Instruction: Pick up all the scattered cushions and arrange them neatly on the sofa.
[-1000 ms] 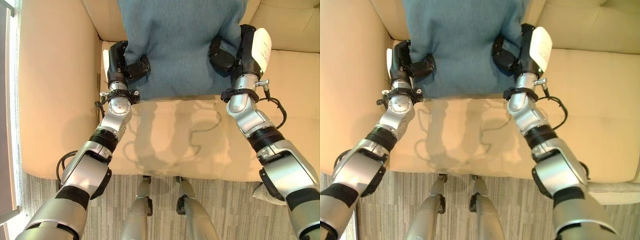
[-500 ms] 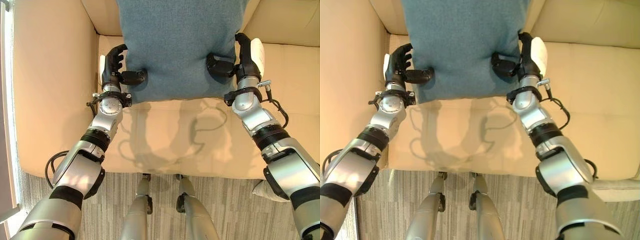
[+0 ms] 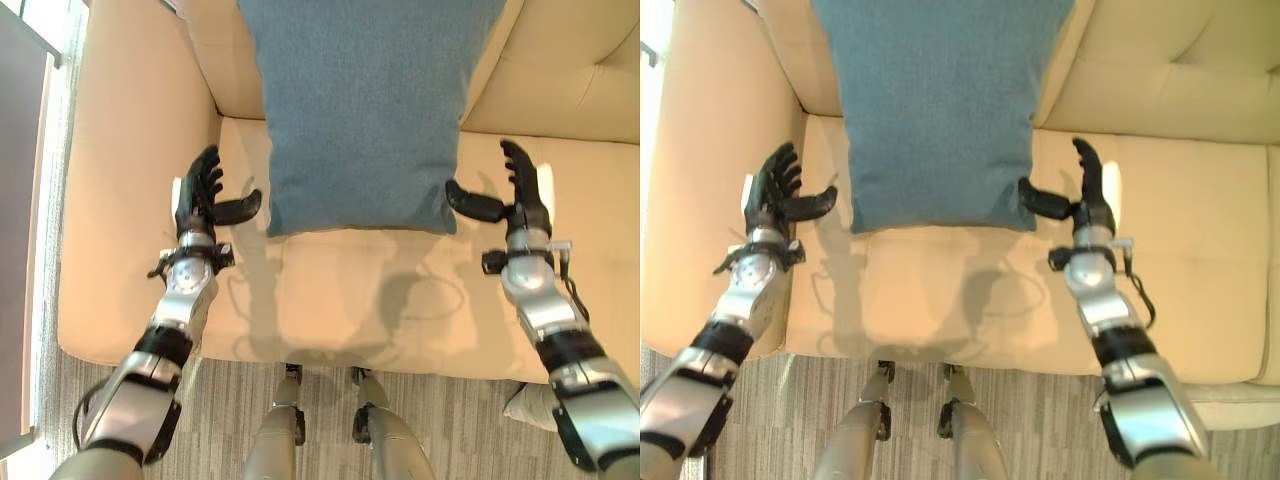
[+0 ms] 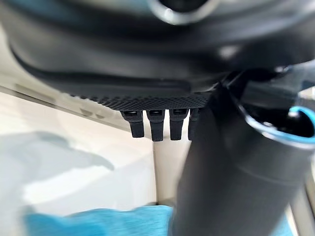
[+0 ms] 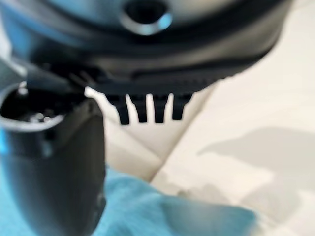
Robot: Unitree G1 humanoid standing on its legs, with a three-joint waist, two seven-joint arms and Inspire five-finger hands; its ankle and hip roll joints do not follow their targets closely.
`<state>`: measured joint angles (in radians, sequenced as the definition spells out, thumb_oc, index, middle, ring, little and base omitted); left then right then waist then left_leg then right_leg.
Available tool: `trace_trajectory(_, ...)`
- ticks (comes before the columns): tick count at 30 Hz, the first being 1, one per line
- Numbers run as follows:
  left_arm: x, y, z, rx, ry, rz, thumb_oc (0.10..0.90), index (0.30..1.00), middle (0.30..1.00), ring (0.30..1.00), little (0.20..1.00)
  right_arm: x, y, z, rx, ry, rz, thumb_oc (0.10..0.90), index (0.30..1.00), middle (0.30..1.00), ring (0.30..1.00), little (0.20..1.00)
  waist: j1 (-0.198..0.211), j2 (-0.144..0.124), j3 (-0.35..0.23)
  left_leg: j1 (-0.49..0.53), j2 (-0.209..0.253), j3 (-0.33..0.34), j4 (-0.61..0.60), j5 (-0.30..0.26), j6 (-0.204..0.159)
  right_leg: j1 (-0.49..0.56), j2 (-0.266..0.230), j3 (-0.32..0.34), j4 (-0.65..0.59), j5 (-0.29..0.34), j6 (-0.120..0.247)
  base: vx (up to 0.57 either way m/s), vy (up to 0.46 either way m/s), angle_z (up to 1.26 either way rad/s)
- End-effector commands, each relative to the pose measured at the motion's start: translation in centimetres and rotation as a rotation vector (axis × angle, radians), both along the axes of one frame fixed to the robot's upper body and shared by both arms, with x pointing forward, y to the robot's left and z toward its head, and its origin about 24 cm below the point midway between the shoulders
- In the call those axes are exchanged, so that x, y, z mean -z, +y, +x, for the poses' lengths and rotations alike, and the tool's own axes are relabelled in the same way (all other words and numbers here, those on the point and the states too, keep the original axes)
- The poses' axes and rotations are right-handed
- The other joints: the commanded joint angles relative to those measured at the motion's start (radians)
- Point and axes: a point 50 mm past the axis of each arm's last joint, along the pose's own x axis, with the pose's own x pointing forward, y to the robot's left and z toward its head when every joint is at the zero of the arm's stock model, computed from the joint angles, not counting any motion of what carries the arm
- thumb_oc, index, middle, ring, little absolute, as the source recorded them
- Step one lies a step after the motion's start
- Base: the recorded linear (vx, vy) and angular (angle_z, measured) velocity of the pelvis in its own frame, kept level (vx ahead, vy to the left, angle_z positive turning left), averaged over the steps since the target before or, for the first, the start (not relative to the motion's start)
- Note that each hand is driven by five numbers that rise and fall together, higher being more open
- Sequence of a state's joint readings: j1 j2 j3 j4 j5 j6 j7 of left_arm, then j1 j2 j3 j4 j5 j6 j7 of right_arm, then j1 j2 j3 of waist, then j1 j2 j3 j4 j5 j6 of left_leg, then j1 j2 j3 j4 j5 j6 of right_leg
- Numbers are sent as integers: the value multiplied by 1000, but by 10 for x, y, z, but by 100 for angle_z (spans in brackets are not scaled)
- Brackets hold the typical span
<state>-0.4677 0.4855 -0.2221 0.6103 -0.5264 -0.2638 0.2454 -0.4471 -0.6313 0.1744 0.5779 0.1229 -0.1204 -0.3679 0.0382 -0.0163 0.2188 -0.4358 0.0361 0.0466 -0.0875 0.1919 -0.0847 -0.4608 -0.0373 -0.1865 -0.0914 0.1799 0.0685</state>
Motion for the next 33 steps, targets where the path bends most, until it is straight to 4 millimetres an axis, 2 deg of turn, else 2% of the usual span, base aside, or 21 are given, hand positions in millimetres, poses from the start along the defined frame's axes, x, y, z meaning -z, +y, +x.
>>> trace_trajectory(1, 32, 12, -28, 14, 61, 37, 800, 900, 900, 900, 900, 36, -22, -36, 36, 93, -28, 800, 900, 900, 900, 900, 11, -59, -144, 59, -11, 17, 0, -136, -50, 83, -27, -7, 4, -111, 111, 21, 1, 4)
trace_trajectory(3, 64, 20, -55, 5, 179, 38, 800, 900, 900, 900, 900, 66, -27, -61, 37, 221, -38, 800, 900, 900, 900, 900, 14, -57, -146, 106, -8, 25, 0, -145, -48, 130, -29, -8, 4, -124, 108, 52, -3, 2)
trace_trajectory(5, 64, 20, -55, 5, 179, 39, 800, 900, 900, 900, 900, 67, -27, -61, 37, 222, -37, 800, 900, 900, 900, 900, 12, -57, -148, 102, -10, 24, 0, -141, -47, 127, -31, -10, 4, -121, 108, 40, -3, -8)
trace_trajectory(7, 120, 25, -106, 47, 451, 122, 800, 900, 900, 900, 900, 121, -24, -105, 16, 460, -13, 800, 900, 900, 900, 900, 17, -51, -167, 185, -7, 35, 0, -153, -42, 208, -33, -16, 4, -140, 102, 108, -10, -2)
trace_trajectory(8, 134, 25, -118, 47, 520, 128, 800, 900, 900, 900, 900, 133, -21, -115, 12, 517, -10, 800, 900, 900, 900, 900, 19, -49, -168, 211, -5, 40, 0, -157, -40, 233, -32, -18, 4, -145, 101, 55, -8, 5)
trace_trajectory(9, 134, 25, -118, 47, 520, 128, 800, 900, 900, 900, 900, 133, -22, -115, 12, 516, -10, 800, 900, 900, 900, 900, 19, -49, -167, 212, -5, 40, 0, -157, -40, 234, -31, -18, 4, -145, 101, 0, 0, 0)
trace_trajectory(11, 167, 24, -148, 36, 705, 139, 800, 900, 900, 900, 900, 166, -14, -140, 14, 682, 7, 800, 900, 900, 900, 900, 27, -41, -168, 279, -5, 46, 0, -168, -33, 299, -27, -22, 7, -154, 94, 0, 0, 0)
trace_trajectory(12, 176, 23, -158, 39, 759, 149, 800, 900, 900, 900, 900, 176, -12, -149, 16, 736, 26, 800, 900, 900, 900, 900, 29, -39, -169, 297, -7, 47, 0, -169, -29, 317, -25, -21, 11, -158, 92, 0, 0, 0)
trace_trajectory(13, 176, 23, -158, 39, 759, 149, 800, 900, 900, 900, 900, 176, -12, -149, 16, 735, 26, 800, 900, 900, 900, 900, 29, -39, -168, 297, -7, 47, 0, -169, -29, 318, -25, -21, 11, -158, 92, 0, 0, 0)
trace_trajectory(15, 203, 24, -193, 24, 962, 169, 800, 900, 900, 900, 900, 204, -4, -179, 39, 889, 80, 800, 900, 900, 900, 900, 38, -32, -177, 366, -7, 45, 0, -182, -20, 383, -18, -16, 41, -188, 81, 0, 0, 0)
trace_trajectory(16, 203, 24, -193, 24, 962, 169, 800, 900, 900, 900, 900, 204, -3, -179, 39, 889, 80, 800, 900, 900, 900, 900, 38, -31, -174, 369, -7, 45, 0, -183, -20, 386, -18, -16, 41, -188, 81, 1, -32, 1)
trace_trajectory(17, 210, 27, -206, -4, 1024, 160, 800, 900, 900, 900, 900, 215, 0, -193, 62, 957, 114, 800, 900, 900, 900, 900, 42, -29, -178, 396, -6, 44, 0, -190, -17, 406, -12, -10, 53, -199, 77, 0, 0, 0)
trace_trajectory(18, 210, 27, -206, -4, 1024, 160, 800, 900, 900, 900, 900, 215, 0, -193, 62, 956, 114, 800, 900, 900, 900, 900, 42, -29, -176, 398, -6, 44, 0, -190, -17, 408, -12, -9, 53, -199, 77, 11, -58, 0)
trace_trajectory(19, 213, 30, -214, -23, 1069, 165, 800, 900, 900, 900, 900, 224, 3, -206, 90, 1009, 149, 800, 900, 900, 900, 900, 44, -27, -177, 418, -1, 43, 0, -193, -17, 428, -4, -2, 60, -211, 72, 3, -39, 0)
trace_trajectory(23, 216, 32, -219, -29, 1104, 179, 800, 900, 900, 900, 900, 231, 5, -217, 142, 1042, 215, 800, 900, 900, 900, 900, 41, -27, -164, 428, 8, 46, 0, -187, -20, 448, 5, 4, 52, -219, 66, -33, -59, 4)
trace_trajectory(26, 216, 31, -215, -21, 1103, 194, 800, 900, 900, 900, 900, 233, 2, -220, 176, 1056, 235, 800, 900, 900, 900, 900, 36, -28, -145, 419, 9, 52, 15, -173, -21, 442, 2, -3, 49, -221, 64, -164, -30, 3)
trace_trajectory(27, 217, 27, -214, -5, 1109, 193, 800, 900, 900, 900, 900, 234, -1, -225, 194, 1075, 236, 800, 900, 900, 900, 900, 30, -41, -133, 387, -7, 43, 116, -241, -4, 418, -19, -6, 69, -211, 62, -246, -8, 6)
trace_trajectory(28, 217, 27, -214, -5, 1109, 192, 800, 900, 900, 900, 900, 234, -1, -225, 194, 1075, 236, 800, 900, 900, 900, 900, 30, -40, -134, 382, -6, 43, 124, -245, -4, 416, -19, -6, 70, -212, 62, -263, 7, 6)
trace_trajectory(30, 220, 22, -217, 8, 1121, 177, 800, 900, 900, 900, 900, 235, -4, -230, 208, 1095, 232, 800, 900, 900, 900, 900, 22, -49, -129, 380, -33, 15, 224, -322, 4, 392, -37, -3, 81, -201, 62, -200, 62, 12)
trace_trajectory(31, 222, 18, -220, 10, 1131, 154, 800, 900, 900, 900, 900, 235, -7, -235, 223, 1110, 233, 800, 900, 900, 900, 900, 18, -41, -129, 412, -44, -22, 273, -357, 6, 381, -37, 12, 93, -192, 61, -165, 88, 15)
trace_trajectory(33, 223, 16, -221, 11, 1132, 145, 800, 900, 900, 900, 900, 236, -7, -236, 225, 1118, 238, 800, 900, 900, 900, 900, 10, -35, -136, 435, -49, -48, 261, -360, 7, 367, -36, 20, 100, -186, 62, -114, 108, -1)
